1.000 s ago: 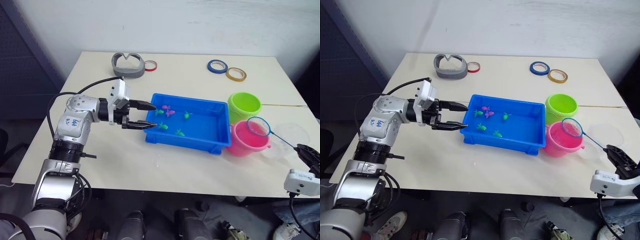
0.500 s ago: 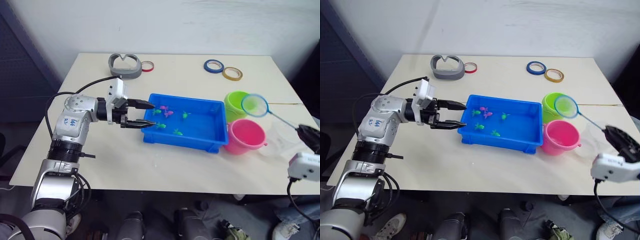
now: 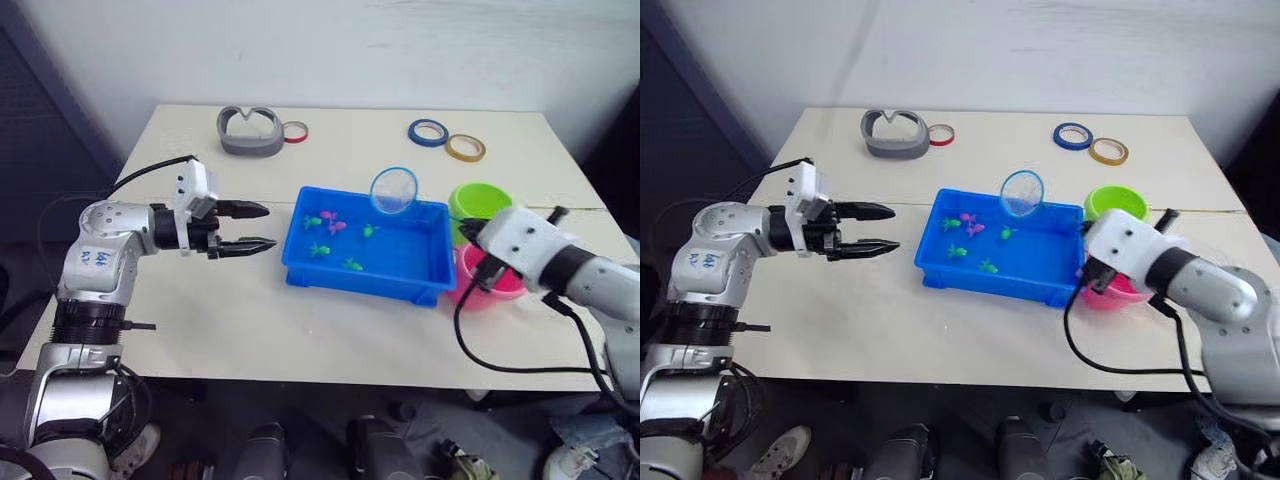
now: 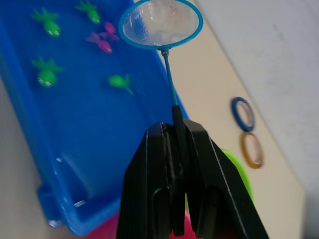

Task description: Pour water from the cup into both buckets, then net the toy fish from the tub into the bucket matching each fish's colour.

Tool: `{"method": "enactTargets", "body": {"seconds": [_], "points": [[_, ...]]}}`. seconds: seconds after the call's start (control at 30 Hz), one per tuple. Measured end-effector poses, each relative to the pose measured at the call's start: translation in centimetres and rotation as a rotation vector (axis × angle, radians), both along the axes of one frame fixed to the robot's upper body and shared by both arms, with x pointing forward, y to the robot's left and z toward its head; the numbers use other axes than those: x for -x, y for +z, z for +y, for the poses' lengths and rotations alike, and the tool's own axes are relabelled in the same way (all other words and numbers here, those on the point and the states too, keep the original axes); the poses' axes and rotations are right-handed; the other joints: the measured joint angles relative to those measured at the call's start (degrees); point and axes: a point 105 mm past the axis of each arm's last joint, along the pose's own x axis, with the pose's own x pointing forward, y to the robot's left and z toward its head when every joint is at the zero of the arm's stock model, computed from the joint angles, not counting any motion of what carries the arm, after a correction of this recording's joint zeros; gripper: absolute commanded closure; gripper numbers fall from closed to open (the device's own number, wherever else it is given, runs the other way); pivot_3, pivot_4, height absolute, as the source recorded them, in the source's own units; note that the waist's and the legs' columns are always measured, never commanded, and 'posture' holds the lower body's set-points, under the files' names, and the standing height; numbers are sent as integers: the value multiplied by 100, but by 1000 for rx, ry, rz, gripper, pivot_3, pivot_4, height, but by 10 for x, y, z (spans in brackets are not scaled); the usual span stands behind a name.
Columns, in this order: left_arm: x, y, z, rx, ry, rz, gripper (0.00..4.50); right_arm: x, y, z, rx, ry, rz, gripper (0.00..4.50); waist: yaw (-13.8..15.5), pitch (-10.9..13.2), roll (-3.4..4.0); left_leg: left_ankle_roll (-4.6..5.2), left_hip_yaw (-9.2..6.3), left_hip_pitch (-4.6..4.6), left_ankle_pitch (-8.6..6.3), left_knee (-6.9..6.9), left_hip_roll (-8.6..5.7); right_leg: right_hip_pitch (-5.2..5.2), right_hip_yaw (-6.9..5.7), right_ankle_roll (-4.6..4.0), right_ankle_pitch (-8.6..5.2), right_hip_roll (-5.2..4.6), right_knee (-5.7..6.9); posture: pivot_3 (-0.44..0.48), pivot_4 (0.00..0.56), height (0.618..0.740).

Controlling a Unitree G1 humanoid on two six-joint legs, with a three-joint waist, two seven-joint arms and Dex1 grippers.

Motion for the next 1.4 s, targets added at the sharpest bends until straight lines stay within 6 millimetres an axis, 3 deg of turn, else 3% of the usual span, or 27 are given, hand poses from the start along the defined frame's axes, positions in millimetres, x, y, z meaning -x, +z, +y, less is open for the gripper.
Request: {"method": "enactTargets", "body": {"seconds": [0.13,0.4,0.67,1.07,1.4], "points": [[6,2,4,14,34,-8,1212,-6,-24,9,-112,-2,206,4500,15,0,0,5,-11,-8,0,-6,-12,-1,-14,0,0,-14,-7,0,150,740],[15,3,7,31,73,-9,1212,-17,-29,22,-243,2,285,4500,-8,0,0,2,-16,-9,2,-23,-11,-10,-24,0,0,-13,-8,0,150,740],[20,1,10,28,97,-14,1212,-20,-54,23,-263,-39,490,4500,-14,0,0,2,-15,-10,2,-27,-11,-12,-24,-1,0,-13,-12,0,150,740],[12,-12,24,-9,211,-7,1212,-42,-65,37,-256,-88,516,4500,-21,0,0,2,-14,-13,2,-34,-11,-19,-24,-1,-1,-14,-16,0,150,740],[15,-10,33,-36,248,-27,1212,-62,-69,44,-281,-112,493,4500,-31,0,0,1,-14,-15,1,-43,-10,-25,-25,-1,-1,-15,-20,0,150,740]]}}
